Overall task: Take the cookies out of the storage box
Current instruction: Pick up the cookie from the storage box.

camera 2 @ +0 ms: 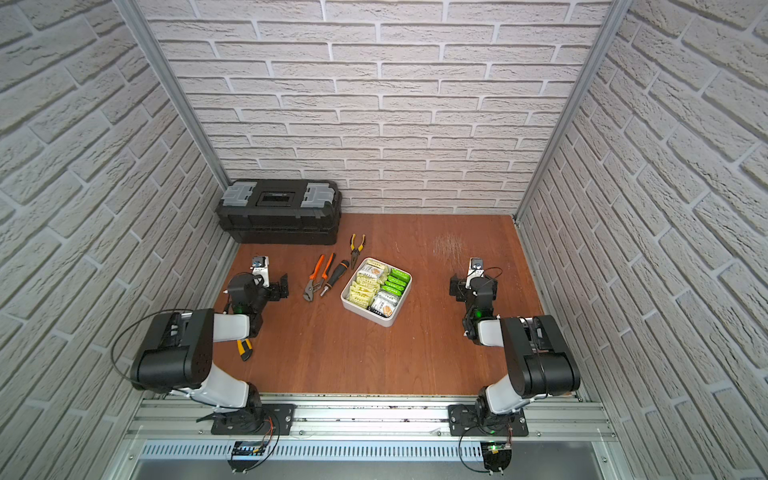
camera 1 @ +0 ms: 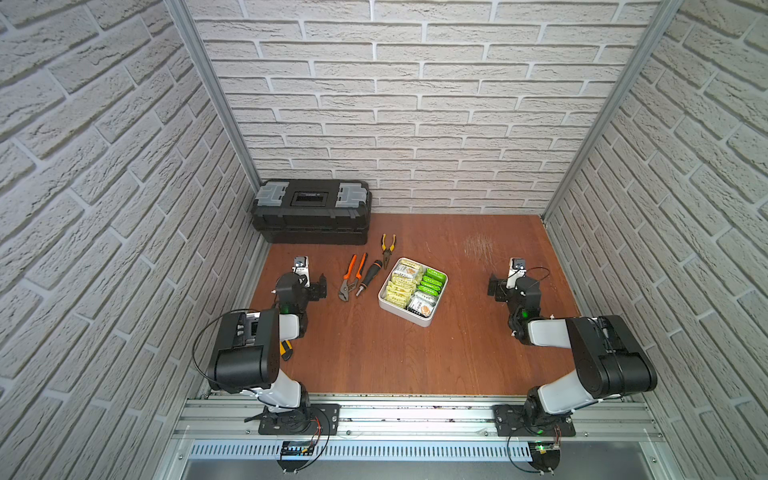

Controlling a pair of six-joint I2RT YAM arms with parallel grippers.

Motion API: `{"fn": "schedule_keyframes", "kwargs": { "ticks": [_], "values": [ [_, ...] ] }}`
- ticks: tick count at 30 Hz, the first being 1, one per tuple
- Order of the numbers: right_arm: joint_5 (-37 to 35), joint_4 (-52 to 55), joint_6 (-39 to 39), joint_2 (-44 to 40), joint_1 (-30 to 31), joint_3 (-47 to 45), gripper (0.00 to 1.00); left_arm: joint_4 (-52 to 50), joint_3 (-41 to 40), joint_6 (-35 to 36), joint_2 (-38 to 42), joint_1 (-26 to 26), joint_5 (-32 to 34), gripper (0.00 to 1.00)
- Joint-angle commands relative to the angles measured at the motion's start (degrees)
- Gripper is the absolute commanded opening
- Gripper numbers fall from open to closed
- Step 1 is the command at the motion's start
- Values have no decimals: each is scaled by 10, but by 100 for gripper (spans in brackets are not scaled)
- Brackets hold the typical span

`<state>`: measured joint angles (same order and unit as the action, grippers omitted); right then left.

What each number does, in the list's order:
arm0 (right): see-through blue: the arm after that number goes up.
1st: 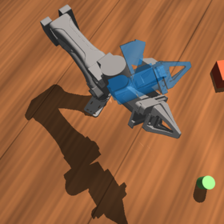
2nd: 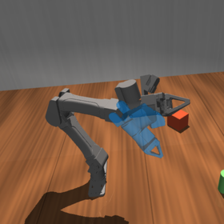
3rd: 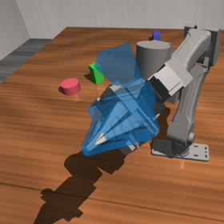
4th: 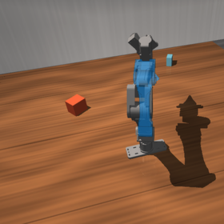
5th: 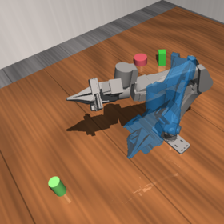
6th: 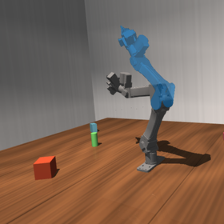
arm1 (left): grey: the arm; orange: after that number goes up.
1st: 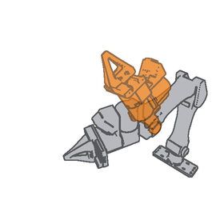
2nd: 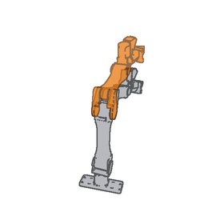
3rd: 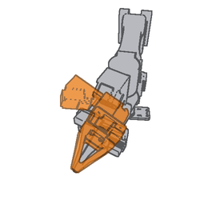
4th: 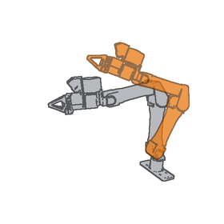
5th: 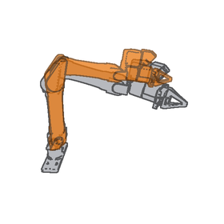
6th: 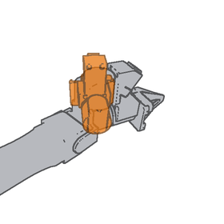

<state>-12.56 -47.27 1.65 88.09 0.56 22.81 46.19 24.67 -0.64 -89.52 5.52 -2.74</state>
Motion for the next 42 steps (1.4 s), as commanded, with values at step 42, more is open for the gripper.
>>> {"fn": "schedule_keyframes", "kwargs": {
  "ticks": [42],
  "values": [
    [331,714,-9,-157,166,363,74,-577,94,-714,305,-381,155,88]
  ]
}}
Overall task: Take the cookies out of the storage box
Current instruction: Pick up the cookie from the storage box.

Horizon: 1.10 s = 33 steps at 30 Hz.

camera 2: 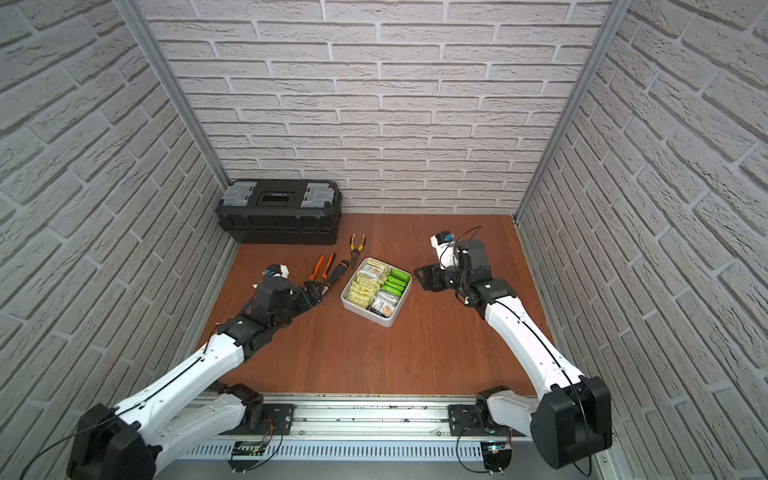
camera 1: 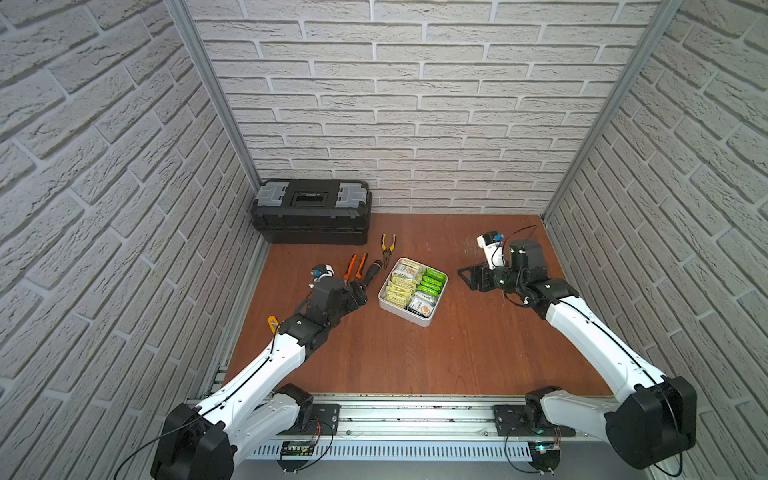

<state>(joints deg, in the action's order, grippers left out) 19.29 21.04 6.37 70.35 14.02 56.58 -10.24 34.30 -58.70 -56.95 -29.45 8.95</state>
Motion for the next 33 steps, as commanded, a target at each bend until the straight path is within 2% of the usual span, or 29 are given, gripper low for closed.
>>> {"fn": "schedule_keyframes", "kwargs": {
  "ticks": [1,5,11,16,19,33],
  "values": [
    [7,30,-70,37,46,37,74,-9,1,-163,-34,-47,40,87],
    [5,50,-101,124,79,110,73,13,25,-237,-92,-97,48,83],
    [42,169,-134,283,96,280,74,49,25,-340,-149,-116,54,73],
    [31,270,-151,401,105,412,75,91,16,-376,-179,-121,62,70],
    [18,290,-148,456,110,463,75,94,14,-385,-183,-121,72,68],
    [-59,352,-153,616,149,649,74,82,-2,-450,-178,-125,92,67]
  ]
}}
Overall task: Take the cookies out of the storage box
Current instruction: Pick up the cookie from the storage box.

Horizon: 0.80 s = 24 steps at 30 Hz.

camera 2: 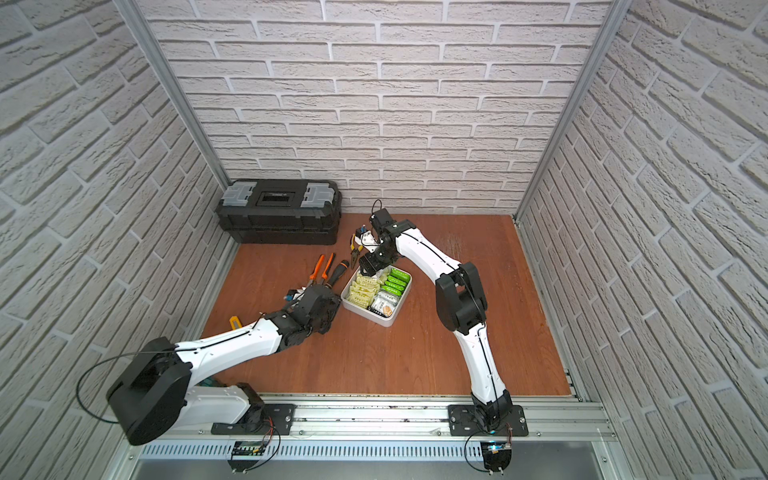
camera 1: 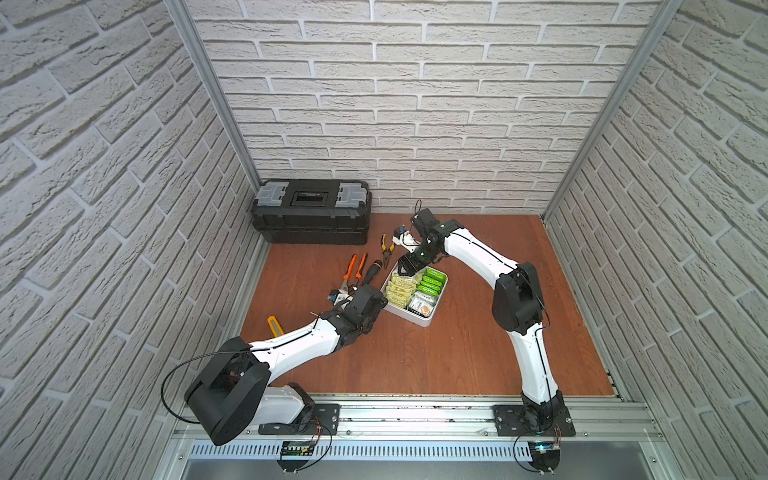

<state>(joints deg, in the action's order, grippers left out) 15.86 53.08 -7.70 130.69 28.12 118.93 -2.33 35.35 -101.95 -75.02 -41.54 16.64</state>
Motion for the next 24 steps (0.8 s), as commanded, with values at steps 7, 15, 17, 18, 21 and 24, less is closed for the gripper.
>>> {"fn": "schedule_keyframes", "kwargs": {
  "ticks": [7,15,17,18,21,24],
  "values": [
    [-45,34,-17,41,15,45,72,1,-21,-25,3,-4,14,67],
    [-77,40,-10,64,22,60,73,3,-24,-27,1,-4,5,67],
    [-91,39,-9,67,25,60,73,2,-24,-26,1,-4,4,67],
    [-98,38,-8,67,26,59,73,1,-24,-26,2,-4,3,67],
    [-122,30,-8,69,31,61,70,0,-26,-26,5,-4,4,67],
    [-129,23,-8,70,33,65,69,-1,-29,-26,9,-4,5,67]
  ]
}}
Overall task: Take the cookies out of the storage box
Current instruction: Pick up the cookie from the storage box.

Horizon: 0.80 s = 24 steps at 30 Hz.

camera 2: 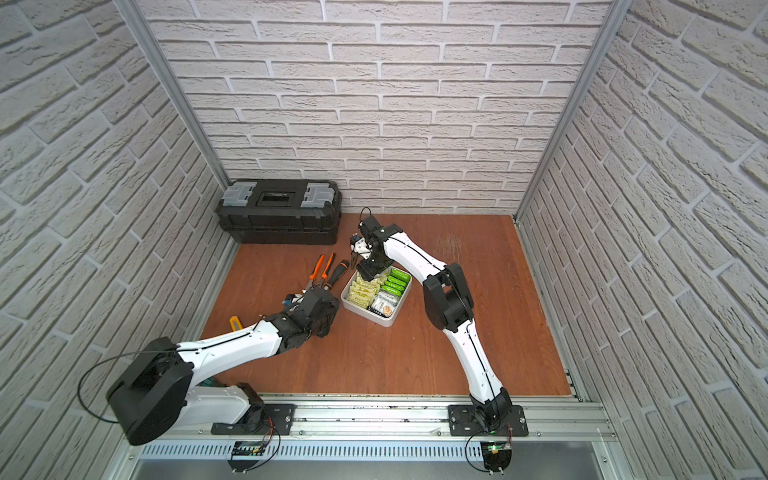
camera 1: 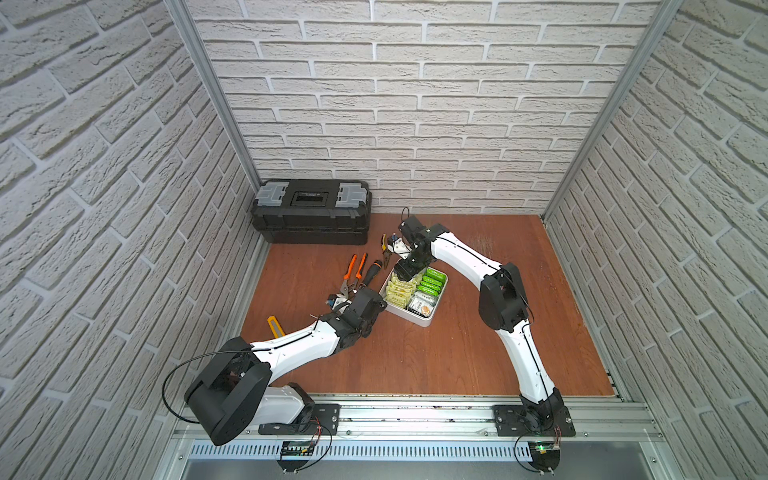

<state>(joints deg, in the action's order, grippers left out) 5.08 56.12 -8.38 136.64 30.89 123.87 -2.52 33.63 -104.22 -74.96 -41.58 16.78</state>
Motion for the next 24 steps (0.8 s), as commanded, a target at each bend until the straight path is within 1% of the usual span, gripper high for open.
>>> {"fn": "schedule_keyframes", "kwargs": {
  "ticks": [1,4,5,10,12,15,19,20,22,24],
  "values": [
    [-21,-9,0,13,5,17,70,1,-13,-4,10,-3,3,67],
    [-27,-12,9,18,6,25,69,-3,-17,-4,16,-3,6,67],
    [-31,-12,13,20,6,28,68,-3,-19,-4,19,-4,8,67],
    [-45,-26,22,20,6,30,52,-11,-26,-5,33,-3,16,66],
    [-62,-29,22,20,9,32,49,-11,-29,-7,37,-3,18,66],
    [-81,-34,16,17,12,33,42,-12,-33,-9,42,-3,20,66],
    [-113,-39,4,13,18,33,37,-10,-36,-10,43,-3,21,65],
    [-120,-41,2,10,20,33,34,-10,-37,-10,44,-3,21,65],
    [-121,-42,-3,10,20,33,25,-9,-38,-10,44,-3,21,65],
    [-119,-42,-3,8,21,33,20,-6,-42,-11,44,-3,21,65]
  ]
}}
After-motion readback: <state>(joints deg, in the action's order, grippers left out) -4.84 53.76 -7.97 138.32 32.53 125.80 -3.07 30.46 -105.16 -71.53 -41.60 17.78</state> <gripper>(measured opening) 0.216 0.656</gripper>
